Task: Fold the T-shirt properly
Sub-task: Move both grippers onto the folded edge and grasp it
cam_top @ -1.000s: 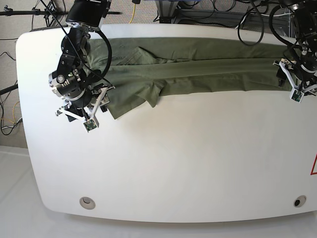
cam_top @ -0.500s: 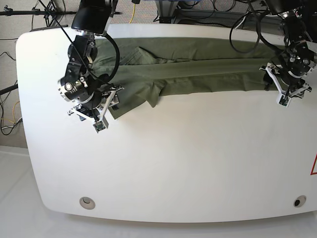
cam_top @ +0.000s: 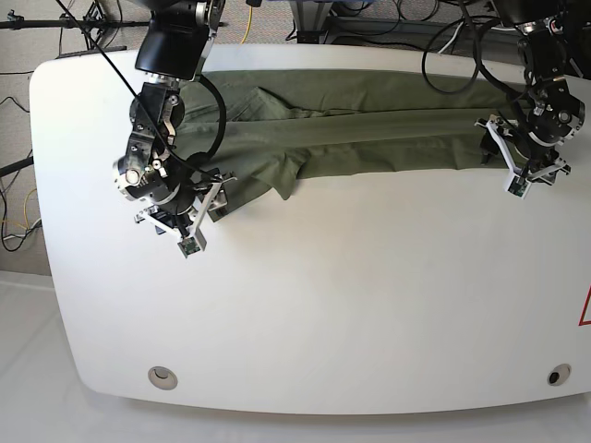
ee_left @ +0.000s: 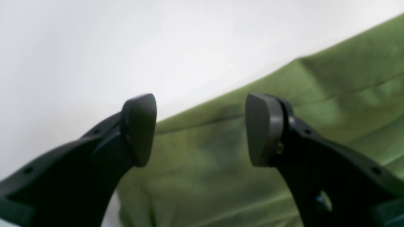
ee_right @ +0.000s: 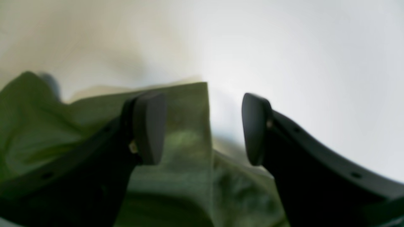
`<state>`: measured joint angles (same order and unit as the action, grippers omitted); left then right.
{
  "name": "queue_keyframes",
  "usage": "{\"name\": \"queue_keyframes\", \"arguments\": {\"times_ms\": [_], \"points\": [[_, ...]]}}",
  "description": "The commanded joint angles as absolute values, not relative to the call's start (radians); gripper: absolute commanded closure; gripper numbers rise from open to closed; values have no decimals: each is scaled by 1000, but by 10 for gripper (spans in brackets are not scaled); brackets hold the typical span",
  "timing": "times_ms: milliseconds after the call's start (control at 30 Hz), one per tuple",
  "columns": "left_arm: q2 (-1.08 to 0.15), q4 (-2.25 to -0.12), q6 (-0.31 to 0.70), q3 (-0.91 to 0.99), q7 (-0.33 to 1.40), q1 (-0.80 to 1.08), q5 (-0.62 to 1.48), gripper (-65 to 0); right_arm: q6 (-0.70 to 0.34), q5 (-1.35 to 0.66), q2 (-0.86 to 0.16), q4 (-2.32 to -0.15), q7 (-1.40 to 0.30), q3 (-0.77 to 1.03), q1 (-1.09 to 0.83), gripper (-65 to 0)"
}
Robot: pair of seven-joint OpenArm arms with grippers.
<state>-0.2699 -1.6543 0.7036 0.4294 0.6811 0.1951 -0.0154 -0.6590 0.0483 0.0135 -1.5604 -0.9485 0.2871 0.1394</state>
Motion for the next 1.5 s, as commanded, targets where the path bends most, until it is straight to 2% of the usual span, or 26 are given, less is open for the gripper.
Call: {"name": "queue_keyframes", "arguments": {"times_ms": [0,733,1133,1467], "points": [[-286,-1678,698,434,665,189,-8,-404,-663,43,6,-1542,-917,289,175,-370],[-285,-1668,698,428,672,185,-6,-406,-691,20,17,-1398,-875,287,202,-365],[-286,-1666,698,420,677,185,-5,-405,-698,32,29,-1406,-891,245,173,-360],[-288,-1668,698,423,675,192,-3,-403,-698,34,40,-1395,-853,244,152,-262]]}}
